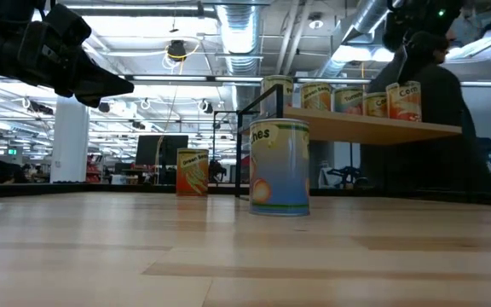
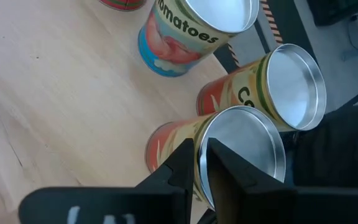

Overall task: Pick and place cans onto a shelf
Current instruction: Put the canned corn aligned with the other canned corn on the shelf, then put the canned peaches aligned with the other canned peaches on the shelf

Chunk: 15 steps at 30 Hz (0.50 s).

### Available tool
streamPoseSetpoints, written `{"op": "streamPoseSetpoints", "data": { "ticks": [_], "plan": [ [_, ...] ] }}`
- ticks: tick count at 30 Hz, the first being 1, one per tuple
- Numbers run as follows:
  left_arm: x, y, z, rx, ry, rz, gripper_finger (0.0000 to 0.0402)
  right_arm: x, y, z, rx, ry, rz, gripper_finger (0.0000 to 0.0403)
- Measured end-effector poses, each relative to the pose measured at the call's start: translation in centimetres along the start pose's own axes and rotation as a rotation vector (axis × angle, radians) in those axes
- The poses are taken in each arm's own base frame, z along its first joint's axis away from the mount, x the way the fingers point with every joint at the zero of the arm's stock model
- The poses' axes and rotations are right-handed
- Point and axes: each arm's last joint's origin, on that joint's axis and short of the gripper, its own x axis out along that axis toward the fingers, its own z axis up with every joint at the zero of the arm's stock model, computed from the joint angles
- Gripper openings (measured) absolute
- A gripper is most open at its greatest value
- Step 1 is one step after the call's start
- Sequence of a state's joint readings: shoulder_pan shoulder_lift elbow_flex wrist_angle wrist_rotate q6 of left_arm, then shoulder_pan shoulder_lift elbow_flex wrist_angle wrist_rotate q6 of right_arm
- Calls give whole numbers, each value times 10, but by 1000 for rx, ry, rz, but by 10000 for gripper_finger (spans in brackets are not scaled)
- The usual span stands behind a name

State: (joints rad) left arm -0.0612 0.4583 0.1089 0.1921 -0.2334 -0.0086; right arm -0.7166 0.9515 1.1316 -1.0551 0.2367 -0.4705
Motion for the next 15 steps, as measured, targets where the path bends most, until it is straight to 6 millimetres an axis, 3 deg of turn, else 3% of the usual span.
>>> {"op": "streamPoseSetpoints", "data": {
  "ticks": [15],
  "plan": [
    [0, 0, -2, 7, 17, 3, 0, -21, 2, -7, 55, -55, -37, 56]
  ]
}}
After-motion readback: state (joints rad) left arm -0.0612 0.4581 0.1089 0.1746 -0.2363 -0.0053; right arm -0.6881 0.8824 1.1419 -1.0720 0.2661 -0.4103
